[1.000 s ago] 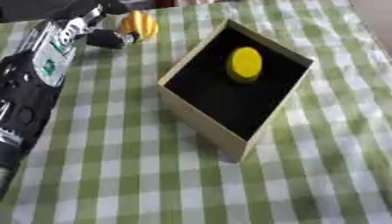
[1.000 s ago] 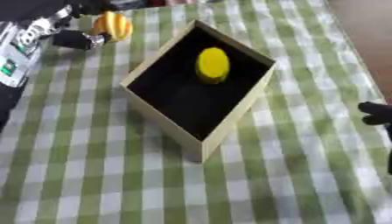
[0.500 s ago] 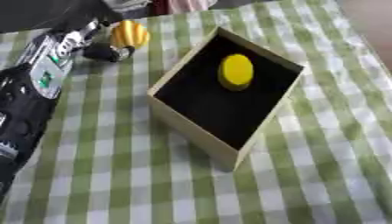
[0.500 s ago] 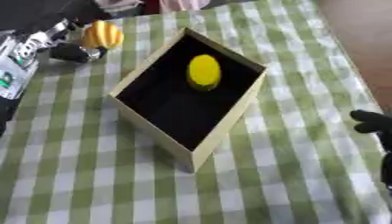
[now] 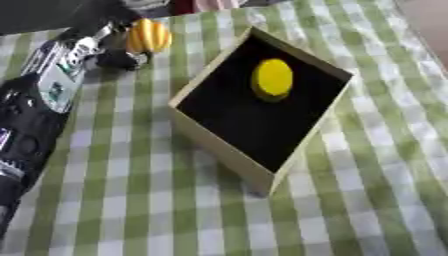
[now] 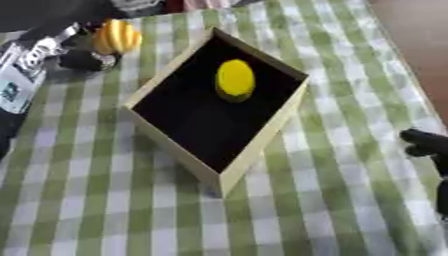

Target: Pick up objects on the table and place them in the box.

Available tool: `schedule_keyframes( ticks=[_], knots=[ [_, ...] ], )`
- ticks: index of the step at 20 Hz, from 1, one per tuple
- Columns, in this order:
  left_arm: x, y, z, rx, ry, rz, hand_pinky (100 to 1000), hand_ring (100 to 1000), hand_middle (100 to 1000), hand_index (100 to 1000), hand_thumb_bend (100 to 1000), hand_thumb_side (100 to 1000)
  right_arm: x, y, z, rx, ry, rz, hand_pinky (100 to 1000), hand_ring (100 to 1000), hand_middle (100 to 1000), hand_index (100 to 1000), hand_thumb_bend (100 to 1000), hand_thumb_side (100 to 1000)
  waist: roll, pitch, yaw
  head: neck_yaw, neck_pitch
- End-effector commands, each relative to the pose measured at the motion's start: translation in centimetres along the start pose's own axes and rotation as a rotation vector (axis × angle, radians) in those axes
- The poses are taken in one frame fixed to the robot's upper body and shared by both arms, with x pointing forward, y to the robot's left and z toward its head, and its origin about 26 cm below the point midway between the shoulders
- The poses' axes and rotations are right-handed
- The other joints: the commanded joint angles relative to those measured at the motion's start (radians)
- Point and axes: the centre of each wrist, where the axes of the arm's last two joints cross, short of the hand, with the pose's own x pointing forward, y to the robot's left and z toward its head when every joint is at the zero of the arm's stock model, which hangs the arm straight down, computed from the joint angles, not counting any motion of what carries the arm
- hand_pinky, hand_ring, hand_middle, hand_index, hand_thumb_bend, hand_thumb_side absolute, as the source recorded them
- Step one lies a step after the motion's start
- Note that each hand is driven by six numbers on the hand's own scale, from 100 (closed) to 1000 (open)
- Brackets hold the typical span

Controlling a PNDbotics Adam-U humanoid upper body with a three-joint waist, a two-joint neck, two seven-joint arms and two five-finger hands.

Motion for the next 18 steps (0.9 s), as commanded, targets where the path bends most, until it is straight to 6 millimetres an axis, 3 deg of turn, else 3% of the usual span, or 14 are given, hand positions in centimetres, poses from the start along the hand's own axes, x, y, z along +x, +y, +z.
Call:
schedule_keyframes(
  ticks=[1,7,10,12,16,18],
  knots=[
    [-0.5,1.9,0.2,0.043,0.005,0.019,794,889,838,932,247,543,0.2,0.1,-0.3,0.008,-0.005,0.009,881,778,598,769,100,558,-0.004,-0.019,-0.004,0.004,-0.017],
    [-0.3,2.4,0.2,0.069,0.016,0.034,780,870,807,906,238,543,0.2,0.3,-0.3,0.011,0.005,0.009,882,779,597,768,100,559,-0.004,-0.017,-0.003,0.005,-0.016],
    [0.2,2.4,0.1,0.064,-0.002,0.03,778,854,782,863,260,460,0.2,0.3,-0.2,0.011,0.017,0.013,883,779,596,768,100,561,-0.004,-0.018,-0.002,0.005,-0.012],
    [0.5,2.4,0.1,0.061,-0.013,0.025,775,834,755,827,228,415,0.2,0.4,-0.2,0.008,0.025,0.015,884,780,596,768,100,562,-0.003,-0.018,-0.001,0.005,-0.01],
    [0.8,2.4,0.1,0.079,-0.018,0.036,744,740,627,732,151,338,0.2,0.4,-0.1,0.0,0.035,0.02,885,780,595,768,100,564,-0.002,-0.019,-0.003,0.004,-0.007],
    [0.9,2.4,0.1,0.101,-0.007,0.038,706,665,556,660,100,256,0.2,0.4,-0.1,-0.007,0.038,0.018,885,780,595,768,100,566,-0.001,-0.019,-0.004,0.005,-0.008]
  ],
)
